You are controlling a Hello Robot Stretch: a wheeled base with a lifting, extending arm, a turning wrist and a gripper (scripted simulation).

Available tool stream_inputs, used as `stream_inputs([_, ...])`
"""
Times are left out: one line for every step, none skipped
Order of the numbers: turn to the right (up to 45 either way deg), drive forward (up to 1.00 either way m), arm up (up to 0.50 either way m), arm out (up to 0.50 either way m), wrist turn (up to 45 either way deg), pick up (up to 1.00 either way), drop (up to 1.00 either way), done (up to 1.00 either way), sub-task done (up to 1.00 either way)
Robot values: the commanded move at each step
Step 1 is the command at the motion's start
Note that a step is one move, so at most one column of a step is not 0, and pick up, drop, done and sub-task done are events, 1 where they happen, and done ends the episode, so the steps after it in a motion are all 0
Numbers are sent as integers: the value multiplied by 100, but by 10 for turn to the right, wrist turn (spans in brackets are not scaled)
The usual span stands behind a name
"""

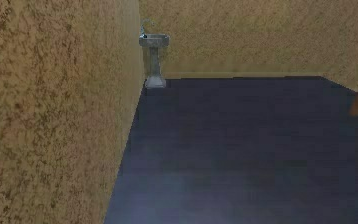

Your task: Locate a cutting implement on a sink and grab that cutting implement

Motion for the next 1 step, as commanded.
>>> stream_inputs([-30, 0, 0, 0, 0, 0, 0, 0, 0])
